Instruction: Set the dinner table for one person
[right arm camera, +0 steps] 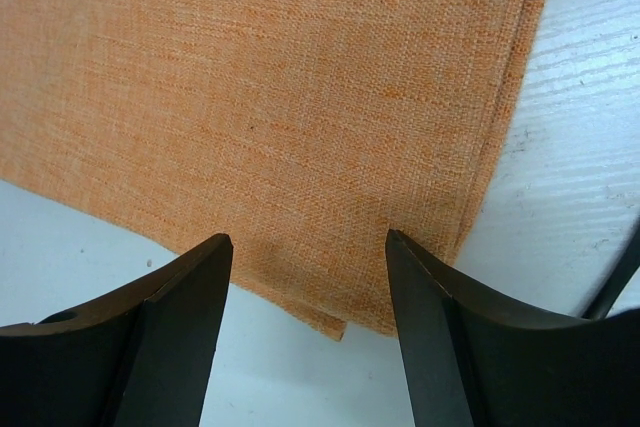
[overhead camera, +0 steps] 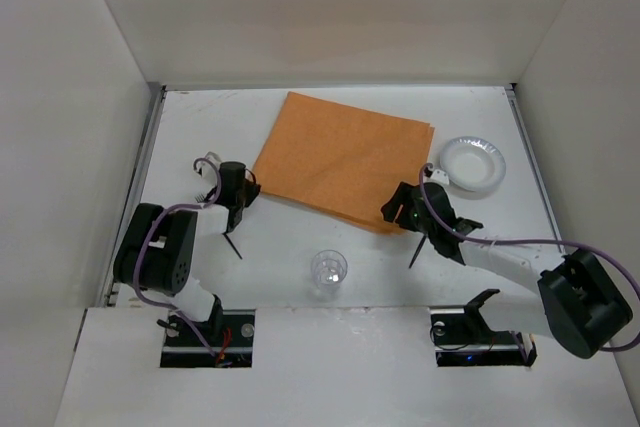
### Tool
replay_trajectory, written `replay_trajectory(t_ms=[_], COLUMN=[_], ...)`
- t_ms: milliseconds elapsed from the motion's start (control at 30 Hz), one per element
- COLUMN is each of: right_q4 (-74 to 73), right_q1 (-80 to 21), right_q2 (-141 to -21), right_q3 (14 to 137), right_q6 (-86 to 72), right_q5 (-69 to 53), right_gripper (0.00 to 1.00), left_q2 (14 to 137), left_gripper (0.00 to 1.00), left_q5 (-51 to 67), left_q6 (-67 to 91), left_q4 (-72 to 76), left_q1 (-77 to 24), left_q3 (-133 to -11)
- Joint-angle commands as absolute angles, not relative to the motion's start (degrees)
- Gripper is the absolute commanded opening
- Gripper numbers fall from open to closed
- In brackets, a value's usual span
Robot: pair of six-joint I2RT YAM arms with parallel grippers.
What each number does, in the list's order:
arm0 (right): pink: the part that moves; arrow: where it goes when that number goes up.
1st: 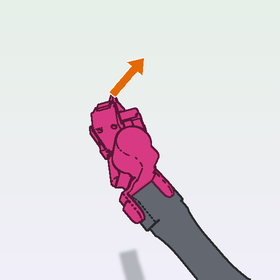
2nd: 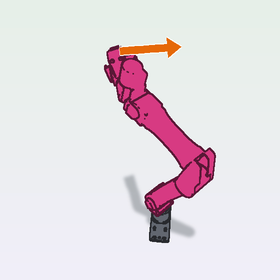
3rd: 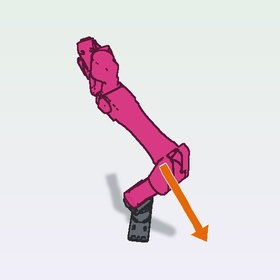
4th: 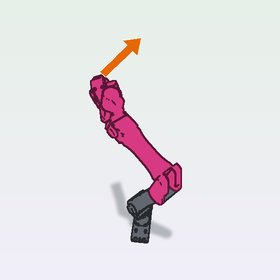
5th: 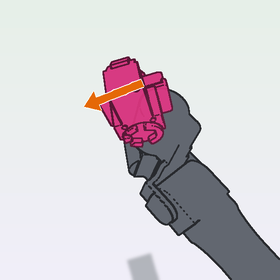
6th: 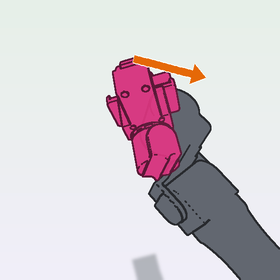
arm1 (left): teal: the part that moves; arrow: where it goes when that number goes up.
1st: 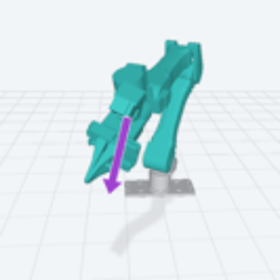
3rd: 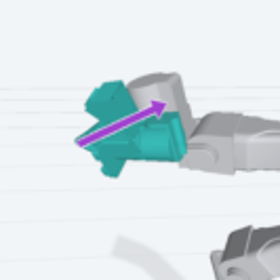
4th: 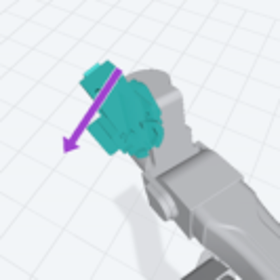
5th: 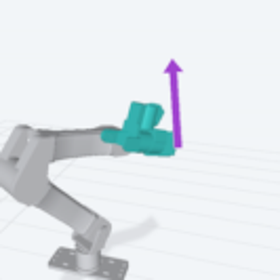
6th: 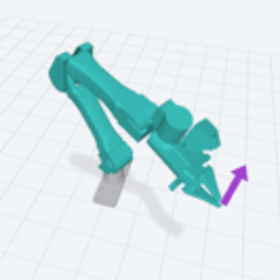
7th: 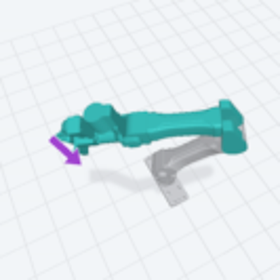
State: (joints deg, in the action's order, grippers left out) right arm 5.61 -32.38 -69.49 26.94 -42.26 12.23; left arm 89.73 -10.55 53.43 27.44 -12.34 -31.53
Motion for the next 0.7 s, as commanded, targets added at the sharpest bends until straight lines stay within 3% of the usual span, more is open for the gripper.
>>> replay_trajectory(t_ms=[0,167,533,667], right_q4=[9.8,10.3,8.2,7.5], right_q1=[-33.4,-34.4,-33.4,-33.1], right_q2=[-68.1,-67.2,-64.1,-62.8], right_q3=[26.3,25.5,26.6,26.1], right_q6=[-43.2,-43.6,-43.0,-43.3], right_q5=[13.0,13.4,14.1,14.5], right_gripper=[0.69,0.69,0.69,0.7], left_q2=[89.2,79.0,49.9,44.5], left_gripper=[0.0,0.0,0.01,0.02], left_q5=[-9.9,-10.5,-16.2,-16.9], left_q6=[54.6,54.9,57.1,56.8], left_q4=[28.9,27.8,5.1,-0.4], left_q1=[-12.3,-15.0,-22.2,-22.6], left_q3=[-28.6,-20.8,-11.1,-10.9])
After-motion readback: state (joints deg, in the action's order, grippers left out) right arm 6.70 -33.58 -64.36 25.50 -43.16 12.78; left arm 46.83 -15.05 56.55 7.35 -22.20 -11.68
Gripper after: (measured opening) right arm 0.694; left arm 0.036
